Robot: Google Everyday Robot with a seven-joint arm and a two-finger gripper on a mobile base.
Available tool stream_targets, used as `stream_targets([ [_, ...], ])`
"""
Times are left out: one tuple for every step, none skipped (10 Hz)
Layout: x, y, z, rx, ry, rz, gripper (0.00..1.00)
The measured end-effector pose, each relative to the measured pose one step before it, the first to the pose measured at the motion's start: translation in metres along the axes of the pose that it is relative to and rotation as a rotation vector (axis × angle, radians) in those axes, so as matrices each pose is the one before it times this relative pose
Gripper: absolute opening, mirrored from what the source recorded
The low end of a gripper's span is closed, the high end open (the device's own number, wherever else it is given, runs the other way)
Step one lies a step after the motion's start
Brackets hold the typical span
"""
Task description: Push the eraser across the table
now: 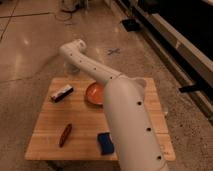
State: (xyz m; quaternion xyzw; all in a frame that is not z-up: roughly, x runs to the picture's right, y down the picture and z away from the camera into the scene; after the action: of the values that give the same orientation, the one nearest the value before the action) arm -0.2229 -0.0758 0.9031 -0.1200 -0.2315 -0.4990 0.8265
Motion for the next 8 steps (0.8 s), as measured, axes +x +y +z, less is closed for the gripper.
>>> stream_targets([
  [-0.00193,-0.00271,0.00206,-0.00051,-0.00267,-0.00669,0.0],
  [-0.00342,-0.00487,0.00455,-0.00181,-0.00535,-0.01274,0.0],
  [-0.00241,-0.00416,0.00348,-0.00167,-0.00272,-0.01071,0.0],
  [-0.00248,-0.00447,0.00386,-0.00165,-0.00252,-0.00975,0.0],
  [-0.00096,-0.00473,0.00556,-0.00413,0.0012,-0.0094,0.0],
  [0.00068,-0.00505,0.0082,-0.00681,0.00423,-0.00709,0.0],
  [0.00308,-0.00292,0.00729,-0.00737,0.00473,0.00059,0.0],
  [0.00385,-0.0013,0.00925,-0.01029,0.00046,0.0056,0.0],
])
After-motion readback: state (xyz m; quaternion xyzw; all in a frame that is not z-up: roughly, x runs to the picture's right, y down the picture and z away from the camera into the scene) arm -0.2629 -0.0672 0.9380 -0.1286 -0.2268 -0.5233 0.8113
